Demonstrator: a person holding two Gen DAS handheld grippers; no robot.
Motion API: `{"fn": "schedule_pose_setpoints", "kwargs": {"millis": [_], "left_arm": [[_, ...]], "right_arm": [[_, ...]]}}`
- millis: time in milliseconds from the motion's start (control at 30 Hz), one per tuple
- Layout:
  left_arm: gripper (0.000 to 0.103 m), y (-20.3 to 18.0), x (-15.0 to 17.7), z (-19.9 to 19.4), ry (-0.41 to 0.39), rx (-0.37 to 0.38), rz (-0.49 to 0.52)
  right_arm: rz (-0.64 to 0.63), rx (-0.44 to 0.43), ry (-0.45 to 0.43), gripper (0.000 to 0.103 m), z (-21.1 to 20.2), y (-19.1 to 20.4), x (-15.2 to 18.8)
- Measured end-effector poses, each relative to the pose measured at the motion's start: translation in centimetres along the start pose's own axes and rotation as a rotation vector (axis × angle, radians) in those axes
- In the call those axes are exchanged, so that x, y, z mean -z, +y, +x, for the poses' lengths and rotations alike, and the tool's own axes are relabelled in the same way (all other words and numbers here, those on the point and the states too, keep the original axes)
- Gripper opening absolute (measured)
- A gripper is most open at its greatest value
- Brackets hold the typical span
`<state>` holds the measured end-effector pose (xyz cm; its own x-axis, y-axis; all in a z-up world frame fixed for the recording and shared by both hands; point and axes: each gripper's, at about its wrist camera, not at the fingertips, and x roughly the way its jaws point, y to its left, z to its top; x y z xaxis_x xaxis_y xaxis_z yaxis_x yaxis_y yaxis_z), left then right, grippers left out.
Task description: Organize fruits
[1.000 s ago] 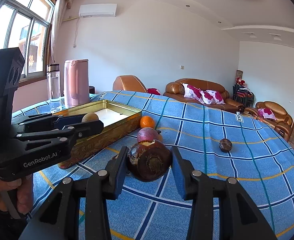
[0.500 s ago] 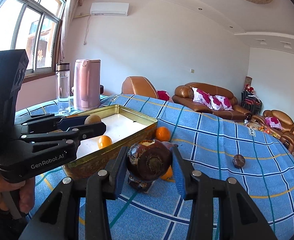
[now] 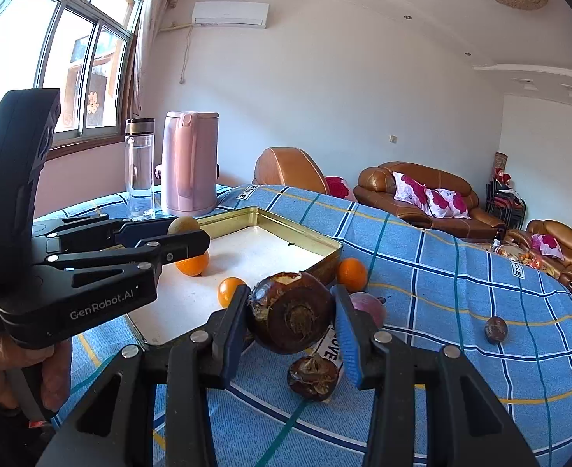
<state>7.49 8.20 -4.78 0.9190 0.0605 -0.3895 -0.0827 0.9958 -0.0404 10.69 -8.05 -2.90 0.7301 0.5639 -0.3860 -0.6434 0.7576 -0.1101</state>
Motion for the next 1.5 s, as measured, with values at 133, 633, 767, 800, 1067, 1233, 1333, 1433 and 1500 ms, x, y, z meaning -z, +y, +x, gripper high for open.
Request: {"fn": "schedule_pose_setpoints", "kwargs": {"millis": [133, 633, 767, 800, 1067, 1233, 1333, 1433, 1500], "left_arm": [[0.03, 0.8, 0.1, 0.3, 0.01, -0.022, 0.0], [0.03, 4.1, -0.4, 0.3, 0.022, -0.098, -0.018], [0.03, 5.4, -0.5, 0.4, 0.027, -0.127, -0.029], [0.03, 5.8, -0.5, 0.5, 0.031, -0.131, -0.032], [0.03, 7.2, -0.2, 1.5, 0.069, -0.16, -0.039], [0.03, 7.7, 0.1, 1.9, 0.089, -0.178, -0.04], [0.03, 8.0, 0.2, 2.0, 0.097, -0.187, -0.04], [0.03, 8.4, 0.3, 2.3, 0.105, -0.192, -0.042], [0.03, 8.6, 0.4, 2.5, 0.114, -0.194, -0.041]], "right_arm": [[-0.006, -0.018, -0.002, 0.044, 0.6, 0.6, -0.5], [-0.022, -0.07, -0.004, 0.044, 2.6, 2.5, -1.9], [-0.024, -0.08, -0.006, 0.044, 2.9, 2.9, -2.1], [-0.024, -0.083, -0.005, 0.044, 3.0, 3.0, -2.1], [-0.004, -0.114, 0.009, 0.044, 4.5, 3.5, -2.3], [0.0, -0.125, 0.021, 0.044, 5.5, 4.0, -2.3], [0.0, -0.13, 0.03, 0.044, 6.0, 4.4, -2.1], [-0.001, -0.137, 0.038, 0.044, 6.5, 4.7, -2.1], [-0.004, -0.139, 0.046, 0.044, 6.8, 4.9, -2.0]]}}
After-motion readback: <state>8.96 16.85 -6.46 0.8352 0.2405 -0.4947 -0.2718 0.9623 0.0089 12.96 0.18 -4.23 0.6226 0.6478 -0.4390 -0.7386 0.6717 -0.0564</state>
